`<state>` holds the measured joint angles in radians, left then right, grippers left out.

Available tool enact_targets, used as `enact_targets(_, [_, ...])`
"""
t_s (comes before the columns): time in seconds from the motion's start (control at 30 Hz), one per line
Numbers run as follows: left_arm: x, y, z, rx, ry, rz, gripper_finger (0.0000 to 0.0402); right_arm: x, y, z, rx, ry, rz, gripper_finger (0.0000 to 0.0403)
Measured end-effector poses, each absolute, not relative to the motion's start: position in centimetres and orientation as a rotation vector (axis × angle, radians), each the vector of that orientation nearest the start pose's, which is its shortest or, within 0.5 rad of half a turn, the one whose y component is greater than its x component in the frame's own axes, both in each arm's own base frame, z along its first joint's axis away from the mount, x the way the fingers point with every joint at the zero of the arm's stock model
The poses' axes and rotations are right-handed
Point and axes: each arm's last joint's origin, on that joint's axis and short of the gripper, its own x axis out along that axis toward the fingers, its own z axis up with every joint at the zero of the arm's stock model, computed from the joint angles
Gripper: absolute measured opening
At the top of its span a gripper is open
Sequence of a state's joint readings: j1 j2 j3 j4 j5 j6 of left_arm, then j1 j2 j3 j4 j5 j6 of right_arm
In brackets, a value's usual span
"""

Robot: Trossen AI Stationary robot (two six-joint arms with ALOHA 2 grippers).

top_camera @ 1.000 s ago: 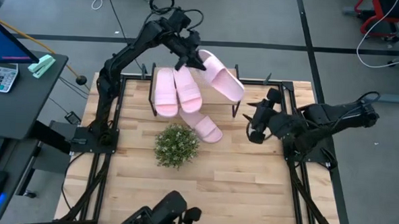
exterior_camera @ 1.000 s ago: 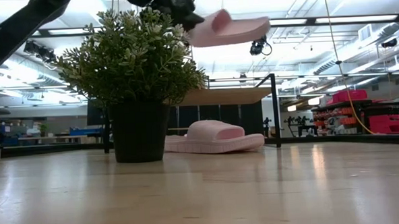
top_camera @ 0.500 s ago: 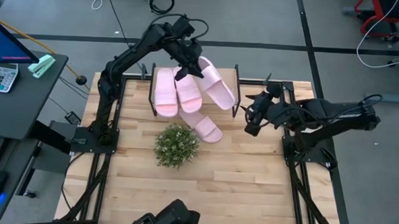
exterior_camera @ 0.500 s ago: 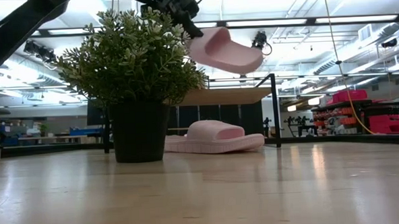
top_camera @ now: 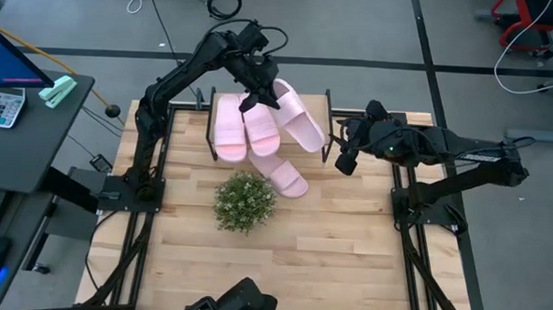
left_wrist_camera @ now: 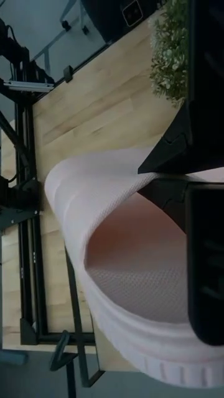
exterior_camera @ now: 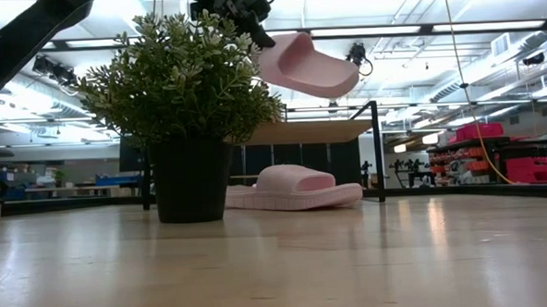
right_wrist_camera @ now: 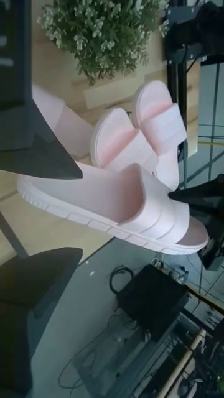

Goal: Pick and place slides into the shelf
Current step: Put the pink slide on the shelf

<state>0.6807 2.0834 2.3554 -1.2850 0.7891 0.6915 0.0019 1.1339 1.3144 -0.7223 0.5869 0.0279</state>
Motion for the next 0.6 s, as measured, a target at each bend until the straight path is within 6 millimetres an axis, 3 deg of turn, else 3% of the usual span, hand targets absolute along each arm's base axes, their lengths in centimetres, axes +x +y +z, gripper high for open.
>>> enact_targets(0.6, [33.8,25.1,37.1,0.013,0.67,-0.355,0.0011,22.2,-2.7,40.1,-0.138,0.49,-0.545,0.0197])
